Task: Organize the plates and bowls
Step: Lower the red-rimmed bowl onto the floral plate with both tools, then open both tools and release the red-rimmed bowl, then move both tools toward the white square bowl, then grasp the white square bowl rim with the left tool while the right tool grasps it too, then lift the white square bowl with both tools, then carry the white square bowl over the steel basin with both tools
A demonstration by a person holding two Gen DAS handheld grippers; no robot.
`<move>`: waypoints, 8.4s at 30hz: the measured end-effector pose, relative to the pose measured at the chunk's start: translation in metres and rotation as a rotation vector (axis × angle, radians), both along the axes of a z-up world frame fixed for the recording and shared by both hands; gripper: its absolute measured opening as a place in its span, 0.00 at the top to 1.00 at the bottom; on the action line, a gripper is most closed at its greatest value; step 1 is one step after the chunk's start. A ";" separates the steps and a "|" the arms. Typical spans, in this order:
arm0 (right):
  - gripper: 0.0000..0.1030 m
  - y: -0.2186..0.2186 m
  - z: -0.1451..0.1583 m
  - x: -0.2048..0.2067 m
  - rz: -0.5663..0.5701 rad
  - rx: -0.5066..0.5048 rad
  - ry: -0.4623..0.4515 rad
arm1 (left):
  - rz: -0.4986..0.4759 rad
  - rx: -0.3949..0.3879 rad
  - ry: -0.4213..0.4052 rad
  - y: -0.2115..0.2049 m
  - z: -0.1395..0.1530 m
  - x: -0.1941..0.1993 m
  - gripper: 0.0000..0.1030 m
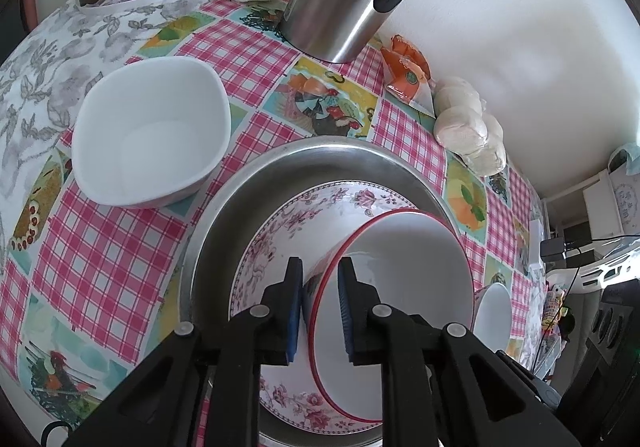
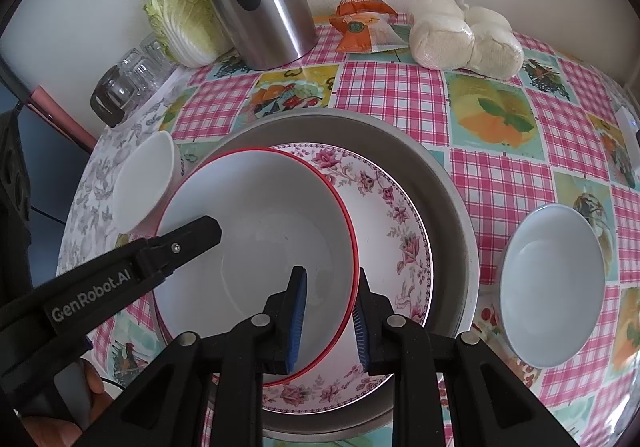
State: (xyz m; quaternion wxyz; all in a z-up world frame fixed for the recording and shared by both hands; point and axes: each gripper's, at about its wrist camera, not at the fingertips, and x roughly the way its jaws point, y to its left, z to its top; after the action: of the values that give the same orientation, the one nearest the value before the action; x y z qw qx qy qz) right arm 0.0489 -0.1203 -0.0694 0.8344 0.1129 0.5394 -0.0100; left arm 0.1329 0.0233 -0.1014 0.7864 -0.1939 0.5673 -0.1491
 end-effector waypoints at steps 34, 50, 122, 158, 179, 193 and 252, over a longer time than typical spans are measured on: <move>0.75 -0.005 0.018 -0.008 0.002 -0.004 -0.051 | -0.016 0.004 -0.057 0.001 0.023 -0.006 0.71; 0.43 -0.014 0.039 -0.016 -0.046 -0.058 -0.103 | 0.046 0.098 -0.136 0.016 0.049 -0.016 0.36; 0.00 0.043 0.098 0.018 -0.072 -0.032 -0.230 | 0.240 0.258 -0.135 0.126 0.024 0.029 0.05; 0.78 0.154 -0.002 0.128 0.121 -0.208 -0.009 | 0.213 -0.052 0.047 0.142 -0.056 0.068 0.71; 0.89 0.155 -0.014 0.128 0.118 -0.163 0.016 | 0.268 -0.115 0.057 0.152 -0.060 0.061 0.81; 0.89 0.139 0.069 0.095 0.117 -0.132 -0.138 | 0.259 -0.148 -0.123 0.137 0.027 0.031 0.81; 0.86 -0.030 0.108 -0.063 -0.141 0.213 -0.324 | -0.031 0.018 -0.361 -0.015 0.117 -0.063 0.81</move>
State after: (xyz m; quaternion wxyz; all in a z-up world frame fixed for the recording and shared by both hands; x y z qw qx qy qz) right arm -0.0142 -0.1501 0.0390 0.8908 0.2379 0.3870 0.0070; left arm 0.0697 0.0081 0.0153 0.8747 -0.1480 0.4212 -0.1885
